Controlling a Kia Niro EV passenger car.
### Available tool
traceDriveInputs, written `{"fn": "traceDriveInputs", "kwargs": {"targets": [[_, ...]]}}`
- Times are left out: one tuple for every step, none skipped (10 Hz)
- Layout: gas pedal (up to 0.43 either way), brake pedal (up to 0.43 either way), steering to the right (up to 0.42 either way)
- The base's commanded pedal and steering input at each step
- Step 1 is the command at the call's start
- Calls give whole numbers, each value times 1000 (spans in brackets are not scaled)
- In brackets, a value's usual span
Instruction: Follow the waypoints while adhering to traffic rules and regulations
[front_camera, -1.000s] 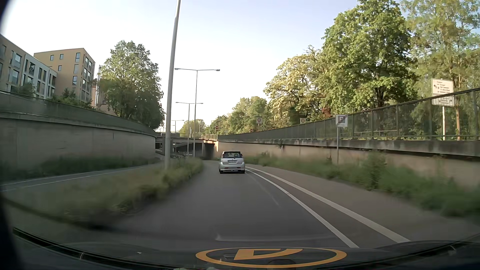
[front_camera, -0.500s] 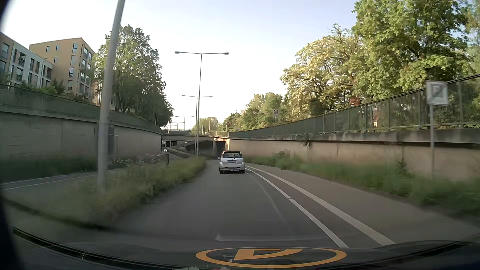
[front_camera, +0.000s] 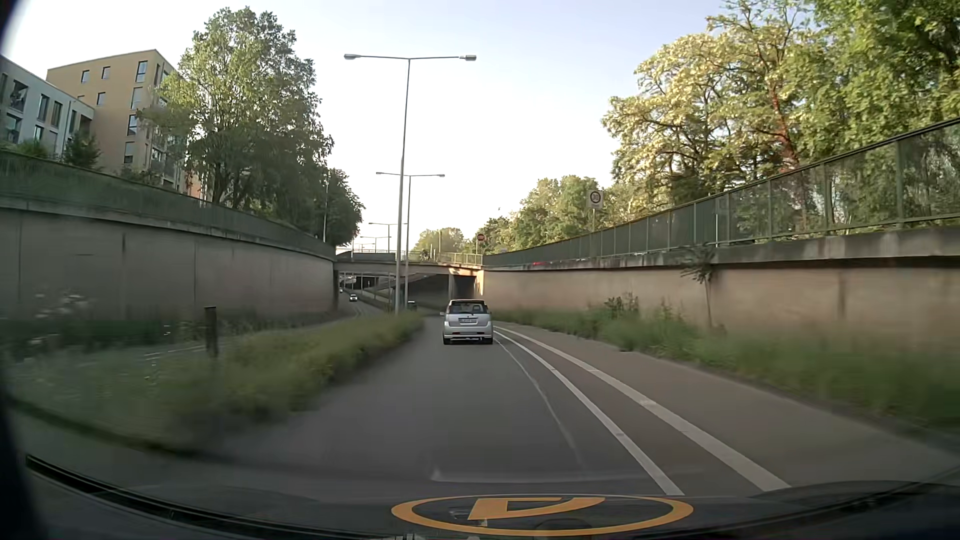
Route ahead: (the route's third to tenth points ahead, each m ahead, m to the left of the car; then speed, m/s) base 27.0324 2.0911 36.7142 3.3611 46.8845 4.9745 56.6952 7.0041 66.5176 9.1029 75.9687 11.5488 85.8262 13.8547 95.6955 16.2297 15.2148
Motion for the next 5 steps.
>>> {"fn": "traceDriveInputs", "kwargs": {"targets": [[98, 0, -30], [98, 0, -28], [98, 0, -27], [98, 0, -26], [98, 0, -25]]}}
